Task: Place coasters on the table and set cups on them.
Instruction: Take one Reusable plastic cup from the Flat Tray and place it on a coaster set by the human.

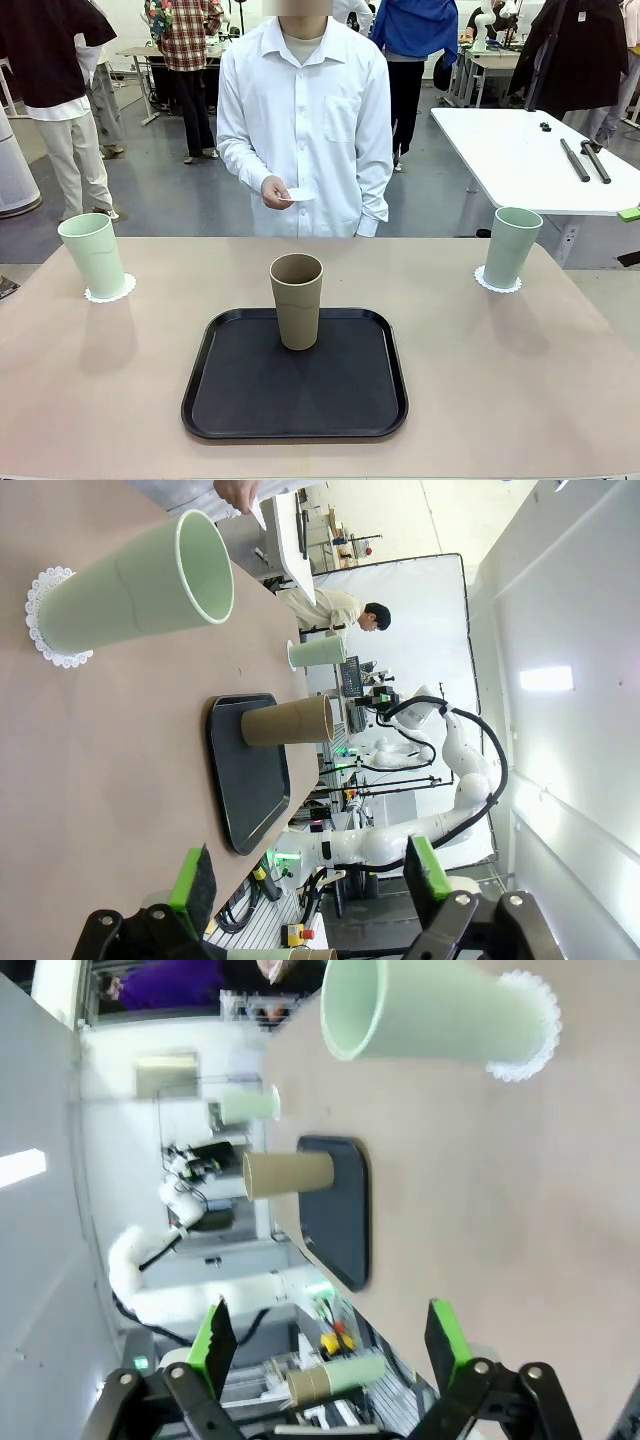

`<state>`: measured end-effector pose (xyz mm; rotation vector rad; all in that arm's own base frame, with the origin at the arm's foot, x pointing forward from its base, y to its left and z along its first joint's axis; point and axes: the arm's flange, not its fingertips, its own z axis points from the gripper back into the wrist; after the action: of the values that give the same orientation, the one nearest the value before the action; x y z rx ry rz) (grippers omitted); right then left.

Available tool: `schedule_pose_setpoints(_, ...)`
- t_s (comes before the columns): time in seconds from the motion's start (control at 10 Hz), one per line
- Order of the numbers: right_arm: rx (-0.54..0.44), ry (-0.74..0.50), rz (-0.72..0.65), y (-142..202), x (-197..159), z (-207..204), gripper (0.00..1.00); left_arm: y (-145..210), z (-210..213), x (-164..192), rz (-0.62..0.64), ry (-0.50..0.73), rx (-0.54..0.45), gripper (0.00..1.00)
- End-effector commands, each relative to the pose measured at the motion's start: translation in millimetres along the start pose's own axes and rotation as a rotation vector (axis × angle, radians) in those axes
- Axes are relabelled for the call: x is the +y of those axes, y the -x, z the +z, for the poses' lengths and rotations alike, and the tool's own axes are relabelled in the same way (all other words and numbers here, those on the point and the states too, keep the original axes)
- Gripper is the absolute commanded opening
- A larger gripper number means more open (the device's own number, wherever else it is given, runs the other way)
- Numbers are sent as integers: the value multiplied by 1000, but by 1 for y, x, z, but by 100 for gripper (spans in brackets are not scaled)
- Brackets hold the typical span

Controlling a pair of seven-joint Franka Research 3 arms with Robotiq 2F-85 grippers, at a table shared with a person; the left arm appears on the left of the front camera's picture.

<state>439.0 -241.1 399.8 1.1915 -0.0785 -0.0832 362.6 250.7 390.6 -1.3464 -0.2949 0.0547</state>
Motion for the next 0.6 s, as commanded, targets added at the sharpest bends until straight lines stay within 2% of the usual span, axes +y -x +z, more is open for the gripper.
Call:
schedule_pose_setpoints(0.0, -52, -59, 3, -1, -19, 0, 100, 2, 0, -3, -6, 1, -7, 100)
schedule_pose_setpoints(0.3, -149, -80, -4, 16, -46, 1, 100, 2, 0, -3, -6, 1, -7, 100)
schedule_pose_setpoints(0.5, -214, -74, -6, 30, -50, 3, 100, 2, 0, -3, -6, 1, -7, 100)
